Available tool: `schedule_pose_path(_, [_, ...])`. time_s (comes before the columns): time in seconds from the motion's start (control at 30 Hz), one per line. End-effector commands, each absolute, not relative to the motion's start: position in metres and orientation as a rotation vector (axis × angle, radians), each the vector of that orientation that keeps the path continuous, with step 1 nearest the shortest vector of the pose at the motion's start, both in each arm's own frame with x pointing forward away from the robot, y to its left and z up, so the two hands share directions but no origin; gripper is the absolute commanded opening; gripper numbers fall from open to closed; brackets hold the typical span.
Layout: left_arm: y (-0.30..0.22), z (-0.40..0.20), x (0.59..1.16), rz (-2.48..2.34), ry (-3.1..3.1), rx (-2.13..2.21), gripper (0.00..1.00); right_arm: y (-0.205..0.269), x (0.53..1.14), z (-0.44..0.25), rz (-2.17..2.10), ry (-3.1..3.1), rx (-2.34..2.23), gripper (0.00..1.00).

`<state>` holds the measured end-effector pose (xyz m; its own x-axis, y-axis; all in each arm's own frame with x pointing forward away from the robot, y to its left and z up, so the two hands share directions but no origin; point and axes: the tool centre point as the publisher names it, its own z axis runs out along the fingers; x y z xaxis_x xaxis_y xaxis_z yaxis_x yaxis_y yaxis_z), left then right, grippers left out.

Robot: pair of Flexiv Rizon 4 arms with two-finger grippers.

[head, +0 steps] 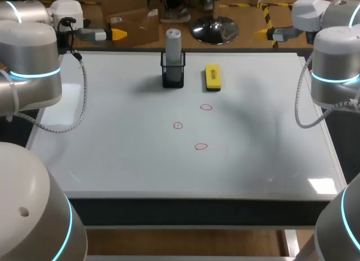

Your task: Pick up the inspection probe, press it on each red-marked spot on the whiteboard one by one, put down the probe, pick up the eraser, and wipe off all the red marks.

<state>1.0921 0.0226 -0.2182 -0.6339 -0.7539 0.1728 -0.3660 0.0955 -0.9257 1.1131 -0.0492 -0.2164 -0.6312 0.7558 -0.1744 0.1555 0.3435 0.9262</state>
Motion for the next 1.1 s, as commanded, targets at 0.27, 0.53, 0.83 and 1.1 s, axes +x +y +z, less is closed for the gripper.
schedule_pose_path(0.27, [0.023, -0.218, 1.092, -1.552, 2.034, -1.103, 1.00, -0.049, 1.114, -0.216, 1.291, 2.011, 0.793, 1.00])
schedule_pose_path(0.53, [0.023, -0.218, 1.092, -1.552, 2.034, -1.103, 1.00, -0.049, 1.114, -0.216, 1.291, 2.011, 0.793, 1.00])
schedule_pose_path(0.83, [0.005, -0.212, 1.082, -1.696, 2.128, -0.797, 1.00, -0.049, 1.114, -0.216, 1.291, 2.011, 0.793, 1.00])
schedule_pose_path(1.1, [-0.020, -0.210, 1.071, -1.763, 2.288, -0.421, 1.00, -0.049, 1.114, -0.216, 1.291, 2.011, 0.793, 1.00])
